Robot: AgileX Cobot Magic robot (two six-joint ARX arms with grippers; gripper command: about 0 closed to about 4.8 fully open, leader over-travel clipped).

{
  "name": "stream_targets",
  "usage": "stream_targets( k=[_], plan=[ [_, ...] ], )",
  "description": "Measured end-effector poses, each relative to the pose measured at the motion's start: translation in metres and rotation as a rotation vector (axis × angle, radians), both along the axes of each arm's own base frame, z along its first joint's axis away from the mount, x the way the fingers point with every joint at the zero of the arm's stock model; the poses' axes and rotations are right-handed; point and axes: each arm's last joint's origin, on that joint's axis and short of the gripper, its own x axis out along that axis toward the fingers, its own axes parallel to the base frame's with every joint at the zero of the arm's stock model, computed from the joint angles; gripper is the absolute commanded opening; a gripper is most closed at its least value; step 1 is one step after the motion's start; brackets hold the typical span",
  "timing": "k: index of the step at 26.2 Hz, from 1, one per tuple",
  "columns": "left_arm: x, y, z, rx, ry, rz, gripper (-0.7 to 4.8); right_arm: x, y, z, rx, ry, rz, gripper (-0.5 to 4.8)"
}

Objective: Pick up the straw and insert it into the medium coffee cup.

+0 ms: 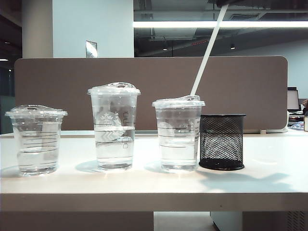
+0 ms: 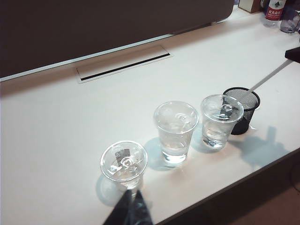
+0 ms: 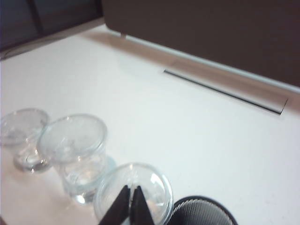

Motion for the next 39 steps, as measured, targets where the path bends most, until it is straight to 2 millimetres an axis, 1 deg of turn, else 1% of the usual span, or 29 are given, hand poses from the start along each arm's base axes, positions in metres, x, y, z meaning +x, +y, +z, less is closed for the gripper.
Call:
stream_targets(
  k=[9, 15, 18, 19, 20, 21, 22, 23, 25, 27, 30, 31, 33, 34, 35, 36, 37, 39],
  plan=[
    [0.0, 0.0, 0.0, 0.0, 0.0, 0.0, -0.04, -0.001, 0.001, -0.004, -0.008, 0.048, 0.052, -0.01],
    [0.0, 0.0, 0.0, 0.0, 0.0, 0.0, -0.04, -0.004, 0.0, -0.009, -0.031, 0.096, 0.054, 0.0],
    [0.0, 0.0, 0.0, 0.0, 0.0, 0.0, -0.04, 0.002, 0.003, -0.011, -0.028, 0.09, 0.055, 0.48],
    [0.0, 0.0, 0.0, 0.0, 0.0, 0.0, -0.04, 0.005, 0.005, -0.012, -0.027, 0.089, 0.058, 0.9],
    [0.0, 0.0, 0.0, 0.0, 0.0, 0.0, -0.04, 0.014, 0.009, -0.016, -0.02, 0.08, 0.065, 1.23],
    [0.0, 0.0, 0.0, 0.0, 0.0, 0.0, -0.04, 0.018, 0.012, -0.018, -0.018, 0.081, 0.07, 2.15],
    [0.0, 0.0, 0.0, 0.0, 0.0, 0.0, -0.04, 0.026, 0.016, -0.025, -0.021, 0.092, 0.08, 2.79],
    [0.0, 0.0, 0.0, 0.0, 0.0, 0.0, -0.04, 0.029, 0.018, -0.029, -0.024, 0.1, 0.082, 3.4],
    [0.0, 0.0, 0.0, 0.0, 0.0, 0.0, -0.04, 0.036, 0.022, -0.035, -0.027, 0.11, 0.081, 3.66],
    [0.0, 0.0, 0.0, 0.0, 0.0, 0.0, -0.04, 0.037, 0.022, -0.033, -0.02, 0.086, 0.072, 3.71],
    [0.0, 0.0, 0.0, 0.0, 0.0, 0.0, -0.04, 0.026, 0.015, -0.007, 0.045, -0.057, 0.052, 3.6],
    [0.0, 0.0, 0.0, 0.0, 0.0, 0.0, -0.04, 0.019, 0.012, 0.005, 0.067, -0.105, 0.047, 3.16],
    [0.0, 0.0, 0.0, 0.0, 0.0, 0.0, -0.04, 0.006, 0.004, 0.031, 0.111, -0.19, 0.042, 0.71],
    [0.0, 0.0, 0.0, 0.0, 0.0, 0.0, -0.04, -0.001, 0.001, 0.041, 0.124, -0.219, 0.037, -0.24],
    [0.0, 0.0, 0.0, 0.0, 0.0, 0.0, -0.04, -0.012, -0.005, 0.051, 0.134, -0.243, 0.027, -0.08],
    [0.003, 0.0, -0.001, 0.0, -0.011, 0.0, -0.04, -0.033, -0.017, 0.063, 0.136, -0.275, 0.025, -0.08],
    [0.005, 0.0, -0.002, 0.0, -0.014, 0.0, -0.04, -0.042, -0.022, 0.066, 0.138, -0.29, 0.024, -0.08],
    [0.018, 0.0, -0.01, -0.001, -0.015, -0.001, -0.04, -0.077, -0.042, 0.074, 0.152, -0.341, -0.026, -0.08]
  ],
)
